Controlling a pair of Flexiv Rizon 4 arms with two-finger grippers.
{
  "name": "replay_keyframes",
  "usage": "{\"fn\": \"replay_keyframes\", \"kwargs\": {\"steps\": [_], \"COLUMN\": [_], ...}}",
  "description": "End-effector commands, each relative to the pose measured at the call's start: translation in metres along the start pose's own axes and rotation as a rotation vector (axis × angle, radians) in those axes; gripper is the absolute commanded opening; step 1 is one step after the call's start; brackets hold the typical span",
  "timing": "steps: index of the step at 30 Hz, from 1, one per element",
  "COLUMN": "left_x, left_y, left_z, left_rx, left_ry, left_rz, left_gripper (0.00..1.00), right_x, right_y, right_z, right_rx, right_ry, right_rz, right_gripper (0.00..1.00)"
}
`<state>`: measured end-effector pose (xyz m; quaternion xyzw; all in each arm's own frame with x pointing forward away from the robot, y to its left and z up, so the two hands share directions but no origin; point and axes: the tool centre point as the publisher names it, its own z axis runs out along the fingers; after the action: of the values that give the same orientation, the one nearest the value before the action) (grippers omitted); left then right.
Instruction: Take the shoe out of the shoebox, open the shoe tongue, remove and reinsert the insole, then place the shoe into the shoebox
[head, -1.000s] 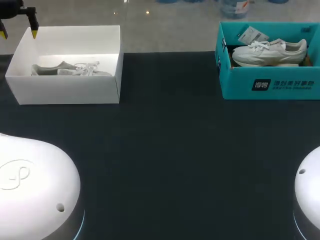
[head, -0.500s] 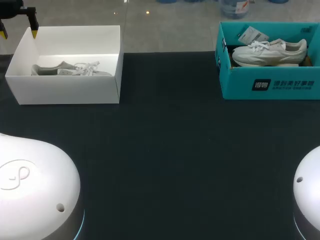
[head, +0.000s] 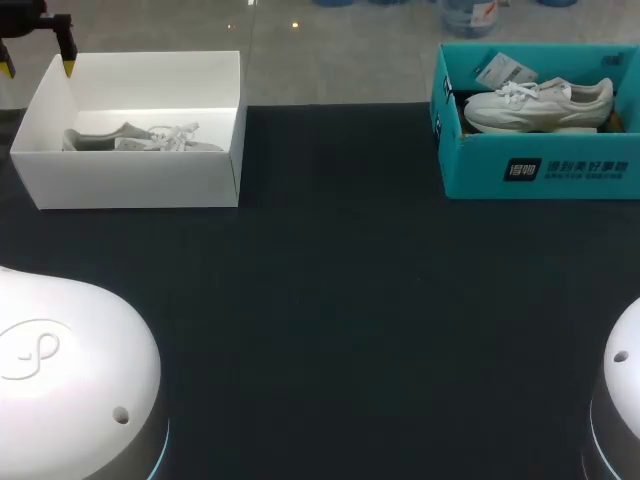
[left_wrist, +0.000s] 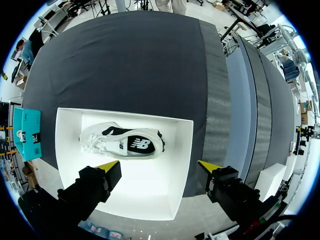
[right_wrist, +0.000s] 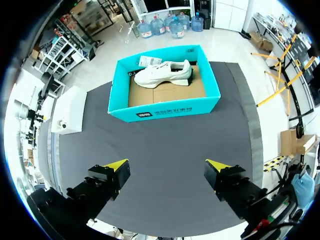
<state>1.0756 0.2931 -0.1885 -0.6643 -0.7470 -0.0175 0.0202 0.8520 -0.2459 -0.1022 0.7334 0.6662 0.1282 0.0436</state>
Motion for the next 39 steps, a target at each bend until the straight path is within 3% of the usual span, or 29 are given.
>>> {"fn": "replay_keyframes", "kwargs": {"steps": [1,12,18,36,39], "left_x": [0.000,0.000,0.000,0.000,0.000], "left_y": [-0.001,-0.001,-0.001,-0.001,-0.001], "left_z": [0.000,0.000,0.000,0.000,0.000], "left_rx": [-0.001,-0.001,-0.001,-0.001,-0.001], "left_ry": [0.002,0.002,0.002,0.002,0.002], "left_rz": [0.000,0.000,0.000,0.000,0.000], "left_gripper": [1.00,1.00,1.00,1.00,1.00], "right_x": [-0.001,0.004,0.001,0.001,-0.002], "right_y": [0.040,0.103,0.135,0.135,0.151], "right_z": [0.011,0.055,0.067,0.067,0.082], "right_rx": [0.034,0.010,0.003,0.003,-0.037], "right_ry": [-0.003,-0.010,0.018,0.018,-0.142], "right_rz": [-0.016,-0.084,-0.085,-0.085,-0.037], "right_gripper": [1.00,1.00,1.00,1.00,1.00]}}
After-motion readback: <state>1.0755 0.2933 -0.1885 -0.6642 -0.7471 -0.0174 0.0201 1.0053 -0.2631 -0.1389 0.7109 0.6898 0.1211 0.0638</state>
